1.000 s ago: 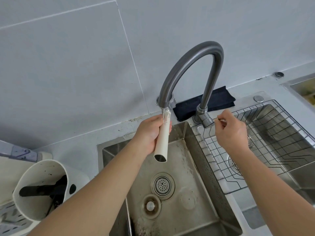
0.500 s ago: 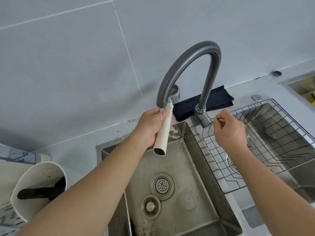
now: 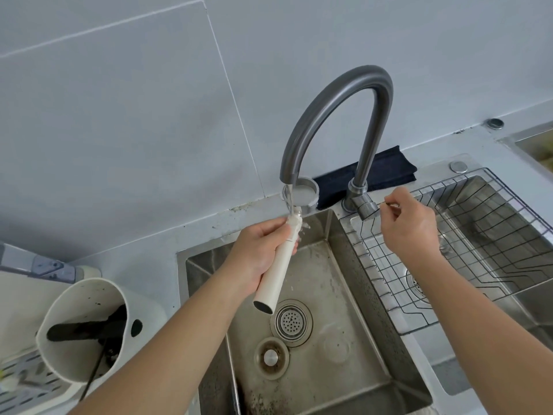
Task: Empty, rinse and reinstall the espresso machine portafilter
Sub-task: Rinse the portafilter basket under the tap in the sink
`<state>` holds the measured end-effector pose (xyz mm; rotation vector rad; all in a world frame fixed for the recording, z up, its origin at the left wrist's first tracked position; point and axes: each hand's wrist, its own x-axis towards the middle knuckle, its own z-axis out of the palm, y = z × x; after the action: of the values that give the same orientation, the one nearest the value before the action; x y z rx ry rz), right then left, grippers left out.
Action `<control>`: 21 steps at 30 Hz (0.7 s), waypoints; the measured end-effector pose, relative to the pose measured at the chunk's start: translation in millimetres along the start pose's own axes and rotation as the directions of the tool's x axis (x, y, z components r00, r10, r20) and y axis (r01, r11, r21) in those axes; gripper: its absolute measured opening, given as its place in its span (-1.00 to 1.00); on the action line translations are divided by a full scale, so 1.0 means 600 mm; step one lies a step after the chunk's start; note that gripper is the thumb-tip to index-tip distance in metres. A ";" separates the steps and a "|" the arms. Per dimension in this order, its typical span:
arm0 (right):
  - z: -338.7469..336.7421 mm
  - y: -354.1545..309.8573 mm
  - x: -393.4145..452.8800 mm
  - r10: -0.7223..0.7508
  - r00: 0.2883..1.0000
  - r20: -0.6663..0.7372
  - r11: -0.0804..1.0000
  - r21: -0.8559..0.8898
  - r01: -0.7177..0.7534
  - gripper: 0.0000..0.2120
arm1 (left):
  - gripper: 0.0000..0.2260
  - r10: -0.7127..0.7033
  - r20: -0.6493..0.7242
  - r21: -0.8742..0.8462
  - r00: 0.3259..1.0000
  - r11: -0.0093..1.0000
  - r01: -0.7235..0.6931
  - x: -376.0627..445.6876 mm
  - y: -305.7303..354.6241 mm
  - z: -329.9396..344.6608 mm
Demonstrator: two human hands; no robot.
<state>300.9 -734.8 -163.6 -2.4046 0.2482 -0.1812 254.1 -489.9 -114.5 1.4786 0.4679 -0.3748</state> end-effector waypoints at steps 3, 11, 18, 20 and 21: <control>0.000 -0.002 -0.002 0.021 1.000 0.009 1.000 0.008 -0.021 -0.93 | -0.88 -0.003 -0.007 0.040 1.000 0.999 0.004 -0.016 -0.016 -0.014; -0.003 -0.007 -0.003 0.030 0.999 0.012 1.000 0.003 -0.030 -0.94 | -0.81 0.000 -0.053 0.096 0.999 0.995 0.005 -0.038 -0.034 -0.044; -0.003 -0.008 -0.004 0.016 1.000 0.001 1.000 0.009 -0.016 -0.93 | -0.77 0.125 -0.105 0.349 0.987 0.934 -0.081 -0.032 -0.036 -0.062; -0.003 -0.009 -0.004 0.024 1.000 0.004 1.000 0.017 -0.024 -0.93 | -0.76 0.168 -0.103 0.418 0.980 0.902 -0.110 -0.029 -0.035 -0.065; -0.003 -0.009 -0.004 0.028 1.000 0.006 0.999 0.021 -0.028 -0.93 | -0.76 0.185 -0.103 0.445 0.977 0.887 -0.121 -0.027 -0.035 -0.067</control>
<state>298.9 -731.6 -158.8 -2.3791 0.2758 -0.1638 226.4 -451.9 -125.4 1.9785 0.3900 -0.2568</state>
